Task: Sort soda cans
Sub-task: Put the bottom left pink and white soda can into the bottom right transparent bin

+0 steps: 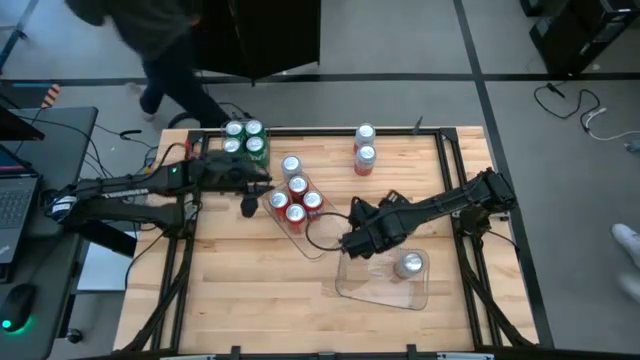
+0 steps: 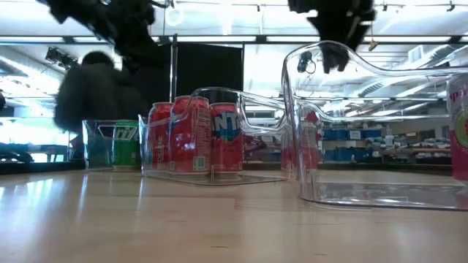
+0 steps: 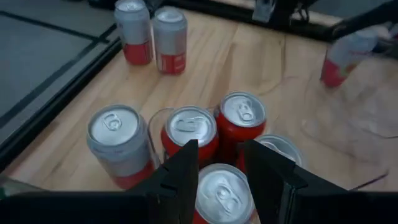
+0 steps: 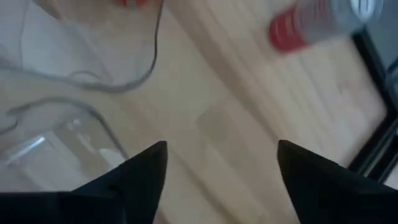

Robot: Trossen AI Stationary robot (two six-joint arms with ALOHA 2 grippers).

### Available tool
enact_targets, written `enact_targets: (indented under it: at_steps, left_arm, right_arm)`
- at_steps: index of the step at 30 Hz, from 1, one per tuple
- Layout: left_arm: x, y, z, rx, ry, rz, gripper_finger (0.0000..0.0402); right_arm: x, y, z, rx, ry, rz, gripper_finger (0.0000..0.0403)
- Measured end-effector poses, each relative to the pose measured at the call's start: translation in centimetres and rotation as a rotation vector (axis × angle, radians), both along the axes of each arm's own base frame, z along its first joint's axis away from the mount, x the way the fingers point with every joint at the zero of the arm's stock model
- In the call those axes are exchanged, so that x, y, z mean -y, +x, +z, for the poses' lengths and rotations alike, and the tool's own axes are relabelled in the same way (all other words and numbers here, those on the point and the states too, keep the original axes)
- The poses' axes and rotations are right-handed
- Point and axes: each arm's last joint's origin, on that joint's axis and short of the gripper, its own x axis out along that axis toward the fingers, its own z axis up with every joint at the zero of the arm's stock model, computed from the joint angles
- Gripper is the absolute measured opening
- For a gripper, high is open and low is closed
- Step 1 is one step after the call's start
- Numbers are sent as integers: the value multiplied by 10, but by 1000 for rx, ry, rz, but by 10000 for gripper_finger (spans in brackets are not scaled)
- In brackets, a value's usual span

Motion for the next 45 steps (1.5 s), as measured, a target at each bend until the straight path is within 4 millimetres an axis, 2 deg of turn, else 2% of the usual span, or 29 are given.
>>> enact_targets:
  at_steps: [9, 14, 18, 24, 33, 39, 45]
  left_arm:
    - [-54, 36, 13, -157, -7, 42, 131]
    - [-82, 48, 7, -266, -55, 60, 131]
    - [-95, 54, 1, -326, -88, 82, 131]
    - [-98, 58, -10, -414, -61, 43, 131]
    - [-99, 58, -10, -413, -56, 60, 131]
    - [-100, 59, -5, -415, -60, 63, 131]
    - [-101, 63, 14, -396, -39, 64, 144]
  right_arm:
    - [37, 22, 1, 41, -44, 136, 190]
    - [53, 27, 1, 40, -82, 164, 159]
    - [59, 22, 3, 42, -131, 164, 146]
    - [59, -3, 2, 135, -180, 151, 124]
    - [62, -36, -14, 547, -205, 226, 73]
    - [63, -45, -25, 699, -227, 251, 46]
    - [63, -46, -29, 705, -229, 261, 32]
